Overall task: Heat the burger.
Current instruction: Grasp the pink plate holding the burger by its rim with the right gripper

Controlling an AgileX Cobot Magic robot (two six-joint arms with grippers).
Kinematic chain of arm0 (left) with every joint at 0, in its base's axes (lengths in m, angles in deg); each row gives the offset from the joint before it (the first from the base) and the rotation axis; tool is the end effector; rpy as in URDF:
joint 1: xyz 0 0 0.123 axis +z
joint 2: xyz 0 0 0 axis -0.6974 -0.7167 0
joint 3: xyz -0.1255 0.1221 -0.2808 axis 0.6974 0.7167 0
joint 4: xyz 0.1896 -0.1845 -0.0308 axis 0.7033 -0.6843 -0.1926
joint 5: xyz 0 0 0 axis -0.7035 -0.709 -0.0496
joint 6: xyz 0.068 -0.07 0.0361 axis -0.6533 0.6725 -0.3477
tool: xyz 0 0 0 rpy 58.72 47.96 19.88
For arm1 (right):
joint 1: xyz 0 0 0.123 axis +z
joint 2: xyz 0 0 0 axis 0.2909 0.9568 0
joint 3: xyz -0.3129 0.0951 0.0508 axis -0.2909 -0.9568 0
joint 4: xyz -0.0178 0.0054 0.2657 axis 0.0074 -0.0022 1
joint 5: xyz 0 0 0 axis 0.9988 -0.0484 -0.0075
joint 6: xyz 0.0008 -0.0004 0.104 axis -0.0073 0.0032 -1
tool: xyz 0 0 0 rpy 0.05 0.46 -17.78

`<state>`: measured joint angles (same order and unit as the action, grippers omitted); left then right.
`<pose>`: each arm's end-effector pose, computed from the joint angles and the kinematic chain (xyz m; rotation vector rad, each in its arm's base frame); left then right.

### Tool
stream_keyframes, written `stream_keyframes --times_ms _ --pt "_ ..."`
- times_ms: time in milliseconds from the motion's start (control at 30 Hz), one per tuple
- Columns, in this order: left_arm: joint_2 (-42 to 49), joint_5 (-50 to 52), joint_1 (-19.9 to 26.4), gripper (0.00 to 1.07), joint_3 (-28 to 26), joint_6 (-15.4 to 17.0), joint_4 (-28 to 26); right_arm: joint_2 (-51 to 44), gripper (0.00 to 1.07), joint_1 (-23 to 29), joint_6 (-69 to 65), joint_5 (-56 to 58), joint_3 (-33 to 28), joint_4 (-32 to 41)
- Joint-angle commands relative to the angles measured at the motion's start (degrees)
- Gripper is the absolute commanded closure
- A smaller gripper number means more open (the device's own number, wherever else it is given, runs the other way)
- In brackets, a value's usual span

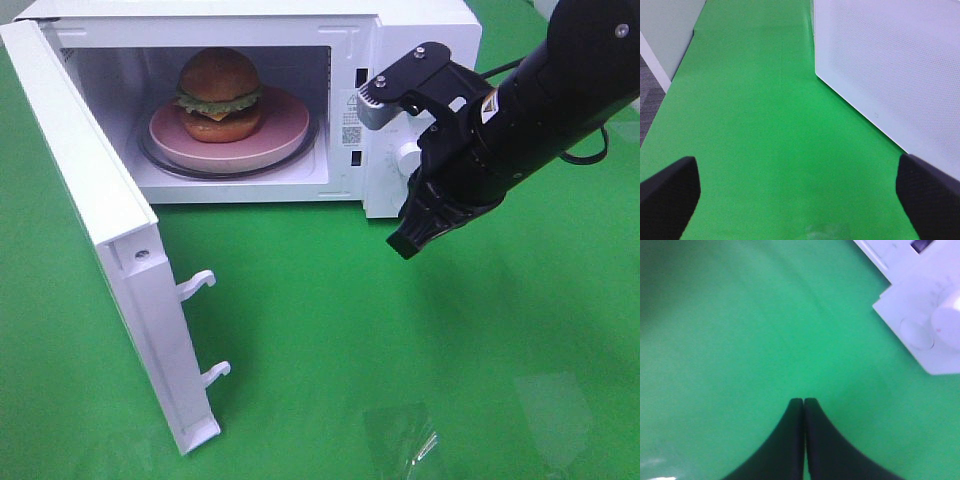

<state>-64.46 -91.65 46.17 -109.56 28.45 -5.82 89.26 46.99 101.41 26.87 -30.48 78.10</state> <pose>-0.0268 -0.0055 0.2797 0.0762 2.0250 0.0282 0.2958 0.1735 0.2477 -1.1819 2.2801 0.0600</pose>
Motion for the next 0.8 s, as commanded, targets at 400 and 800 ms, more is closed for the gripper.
stream_keyframes --times_ms 400,800 --pt "1.1 0.7 -0.1 0.07 0.2 0.0 0.1 -0.6 0.93 0.1 34.3 -1.7 3.3 -2.2" --pt "1.1 0.7 -0.1 0.07 0.2 0.0 0.1 -0.6 0.10 0.1 35.0 -1.9 3.7 -10.8"
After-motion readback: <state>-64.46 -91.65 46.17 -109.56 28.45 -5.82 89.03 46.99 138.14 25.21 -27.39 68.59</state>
